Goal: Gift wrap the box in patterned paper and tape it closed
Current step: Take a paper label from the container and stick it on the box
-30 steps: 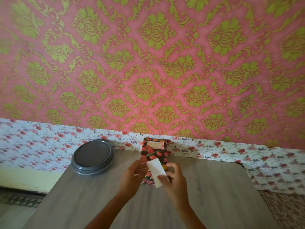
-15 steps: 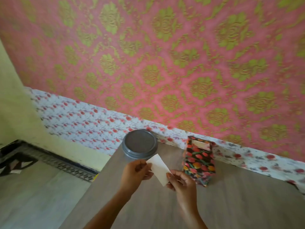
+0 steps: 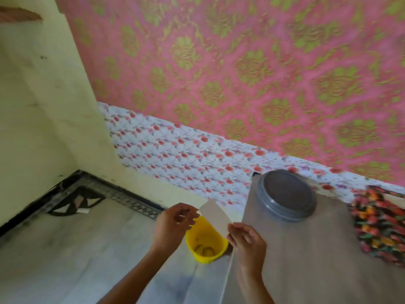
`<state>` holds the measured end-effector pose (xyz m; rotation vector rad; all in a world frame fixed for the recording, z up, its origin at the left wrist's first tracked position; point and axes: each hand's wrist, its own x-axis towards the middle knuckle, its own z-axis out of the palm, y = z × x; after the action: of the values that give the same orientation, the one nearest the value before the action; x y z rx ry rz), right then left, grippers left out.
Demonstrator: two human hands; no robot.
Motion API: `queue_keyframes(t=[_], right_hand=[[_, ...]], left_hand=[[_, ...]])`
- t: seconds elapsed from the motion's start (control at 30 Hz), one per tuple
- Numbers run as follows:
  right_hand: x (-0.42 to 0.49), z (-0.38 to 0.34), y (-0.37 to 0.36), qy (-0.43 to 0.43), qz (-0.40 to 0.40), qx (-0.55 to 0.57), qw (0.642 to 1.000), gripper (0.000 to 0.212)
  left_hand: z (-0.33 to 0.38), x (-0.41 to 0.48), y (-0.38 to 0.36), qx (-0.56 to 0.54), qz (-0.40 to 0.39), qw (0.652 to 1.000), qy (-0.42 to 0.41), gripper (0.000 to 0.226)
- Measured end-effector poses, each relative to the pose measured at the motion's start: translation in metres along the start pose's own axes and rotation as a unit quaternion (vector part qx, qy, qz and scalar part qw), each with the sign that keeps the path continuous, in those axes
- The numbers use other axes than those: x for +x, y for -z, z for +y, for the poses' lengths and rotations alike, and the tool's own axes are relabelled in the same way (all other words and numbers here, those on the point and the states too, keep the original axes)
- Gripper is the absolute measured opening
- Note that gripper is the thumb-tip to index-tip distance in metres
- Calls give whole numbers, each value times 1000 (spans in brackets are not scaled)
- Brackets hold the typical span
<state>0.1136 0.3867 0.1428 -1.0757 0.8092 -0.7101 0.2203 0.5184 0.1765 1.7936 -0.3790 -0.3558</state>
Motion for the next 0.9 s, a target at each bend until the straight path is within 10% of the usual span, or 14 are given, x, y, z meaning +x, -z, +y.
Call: queue_keyframes(t=[0.9], right_hand=[[110, 143, -104, -69, 165, -236, 955, 32]], left_hand=[[-123, 205, 63, 122, -98, 986, 61, 24]])
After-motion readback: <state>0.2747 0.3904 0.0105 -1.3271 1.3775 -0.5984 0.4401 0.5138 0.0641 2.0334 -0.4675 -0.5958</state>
